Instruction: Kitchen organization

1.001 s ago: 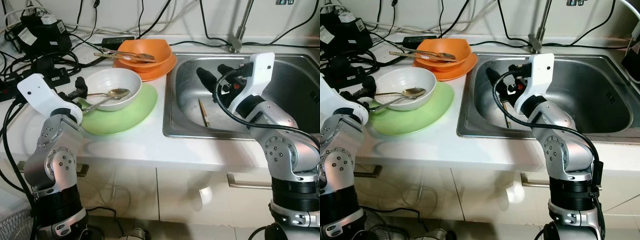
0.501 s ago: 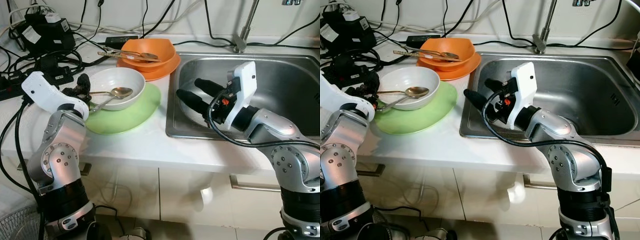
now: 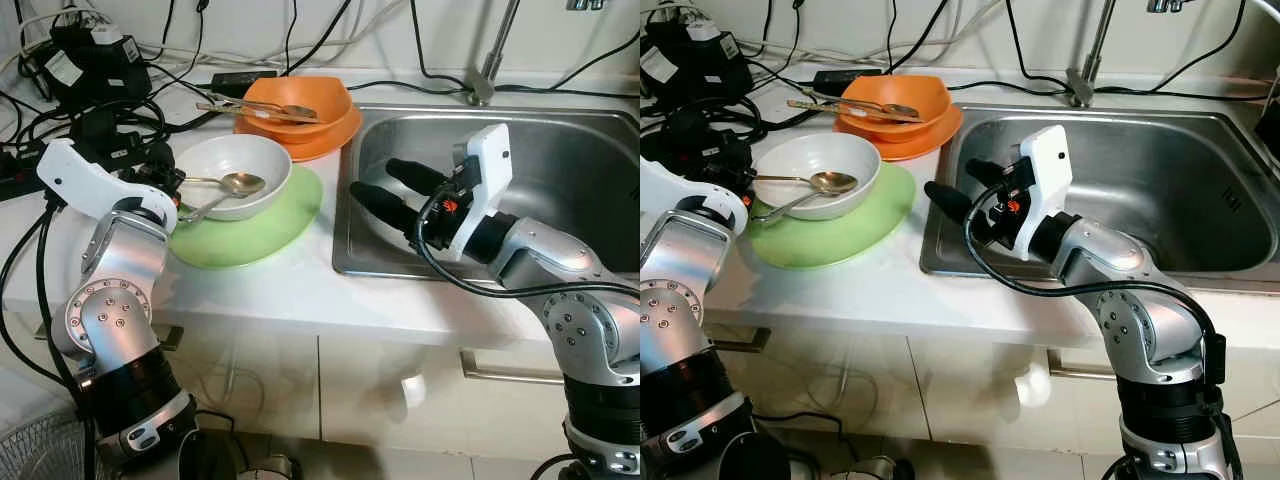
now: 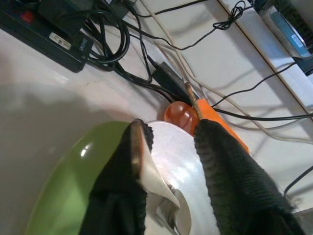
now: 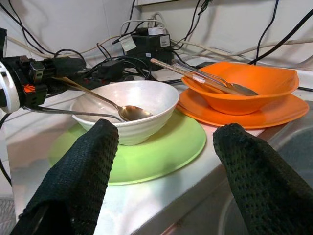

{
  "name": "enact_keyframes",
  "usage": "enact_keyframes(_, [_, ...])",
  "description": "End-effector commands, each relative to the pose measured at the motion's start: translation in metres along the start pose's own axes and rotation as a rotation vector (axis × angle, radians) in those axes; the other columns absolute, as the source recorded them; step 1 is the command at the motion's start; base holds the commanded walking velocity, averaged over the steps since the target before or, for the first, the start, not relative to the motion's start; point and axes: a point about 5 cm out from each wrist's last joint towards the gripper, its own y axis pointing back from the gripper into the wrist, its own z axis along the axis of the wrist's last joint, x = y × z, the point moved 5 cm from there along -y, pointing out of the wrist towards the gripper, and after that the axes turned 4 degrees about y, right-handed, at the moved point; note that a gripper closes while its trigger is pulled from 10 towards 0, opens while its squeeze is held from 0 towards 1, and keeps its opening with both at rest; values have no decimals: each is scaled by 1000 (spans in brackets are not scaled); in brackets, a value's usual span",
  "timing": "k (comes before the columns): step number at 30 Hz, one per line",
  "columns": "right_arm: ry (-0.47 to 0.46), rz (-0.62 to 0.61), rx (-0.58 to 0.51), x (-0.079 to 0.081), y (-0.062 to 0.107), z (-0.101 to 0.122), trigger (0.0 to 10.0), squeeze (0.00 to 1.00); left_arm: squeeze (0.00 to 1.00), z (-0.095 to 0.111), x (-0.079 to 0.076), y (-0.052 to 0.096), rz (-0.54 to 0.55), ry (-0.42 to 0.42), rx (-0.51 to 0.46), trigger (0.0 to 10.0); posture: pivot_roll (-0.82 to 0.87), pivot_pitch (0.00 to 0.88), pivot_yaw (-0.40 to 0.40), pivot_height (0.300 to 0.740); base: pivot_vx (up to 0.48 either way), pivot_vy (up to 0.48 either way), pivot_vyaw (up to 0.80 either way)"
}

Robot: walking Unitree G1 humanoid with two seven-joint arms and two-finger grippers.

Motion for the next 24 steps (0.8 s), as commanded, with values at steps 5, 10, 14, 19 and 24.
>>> enact_keyframes(5, [-11,16,11,1,-3,-2,10000,0,0,4,-5,1,-11,53,-4,0,126,56,58,740,0,0,0])
enact_keyframes(10, [-22,10,6,1,-3,-2,10000,0,0,6,-19,0,-98,123,-3,0,126,59,59,740,0,0,0])
enact_keyframes(14, [-33,3,3,0,-3,-3,10000,0,0,9,-26,-1,-142,148,-1,0,124,57,60,740,0,0,0])
enact_keyframes(19, [-83,-10,-12,-2,-3,-4,10000,0,0,17,-31,-4,-188,163,-18,0,121,45,66,740,0,0,0])
enact_keyframes(24, [-135,-19,-38,-4,-4,-3,10000,0,0,22,-37,-5,-230,180,-21,0,122,39,67,740,0,0,0])
